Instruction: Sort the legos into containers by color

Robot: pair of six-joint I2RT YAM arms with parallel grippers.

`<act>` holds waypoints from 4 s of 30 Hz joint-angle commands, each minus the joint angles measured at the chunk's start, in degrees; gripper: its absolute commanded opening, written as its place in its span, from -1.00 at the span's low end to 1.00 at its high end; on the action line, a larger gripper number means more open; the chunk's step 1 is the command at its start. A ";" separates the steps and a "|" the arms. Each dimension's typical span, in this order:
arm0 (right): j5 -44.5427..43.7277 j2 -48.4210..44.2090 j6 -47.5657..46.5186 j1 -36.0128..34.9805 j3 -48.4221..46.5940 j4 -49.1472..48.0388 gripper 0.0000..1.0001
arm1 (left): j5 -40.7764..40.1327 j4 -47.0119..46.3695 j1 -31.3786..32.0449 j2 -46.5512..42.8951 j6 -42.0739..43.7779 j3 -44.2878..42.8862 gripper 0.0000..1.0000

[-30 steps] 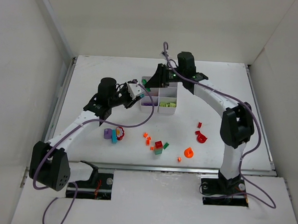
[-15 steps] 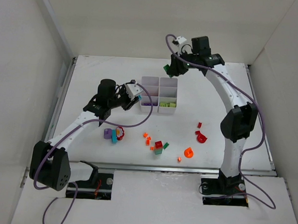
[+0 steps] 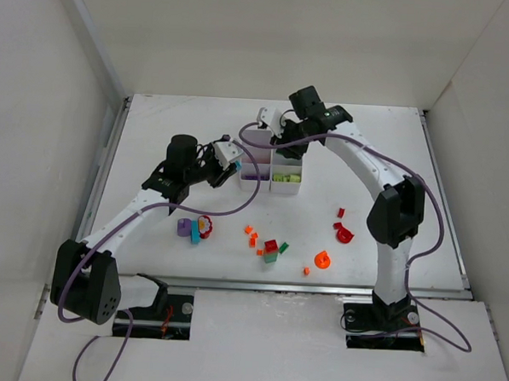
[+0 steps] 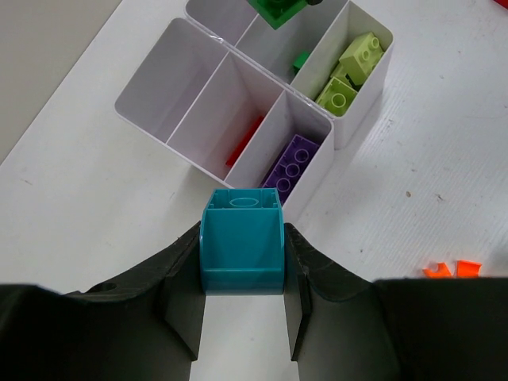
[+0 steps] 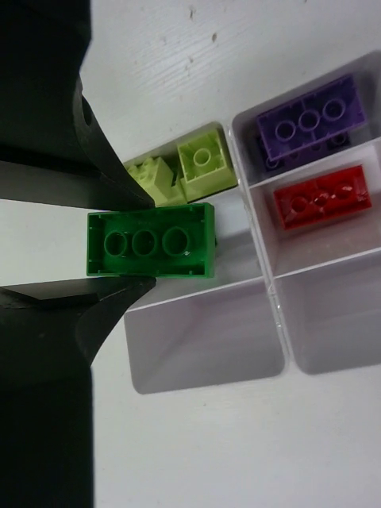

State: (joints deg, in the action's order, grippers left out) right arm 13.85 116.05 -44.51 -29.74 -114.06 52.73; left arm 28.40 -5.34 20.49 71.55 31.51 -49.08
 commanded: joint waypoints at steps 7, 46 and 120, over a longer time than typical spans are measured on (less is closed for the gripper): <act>-7.87 2.25 -3.56 -1.11 0.68 -3.59 -1.00 | 0.25 -2.65 -0.19 -0.27 -0.92 0.39 -1.00; -10.07 -0.03 -5.76 -1.11 5.34 -8.16 -1.00 | 0.78 -2.13 -0.19 -0.26 -1.45 0.39 -1.00; 32.39 -21.22 -3.56 -8.23 21.69 -26.46 -0.10 | 36.55 -10.21 -3.18 -3.43 -1.53 -4.97 -1.00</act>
State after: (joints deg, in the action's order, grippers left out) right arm 45.41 94.15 -47.59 -37.60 -89.03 27.05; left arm 62.02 -12.32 17.23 68.84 31.40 -51.20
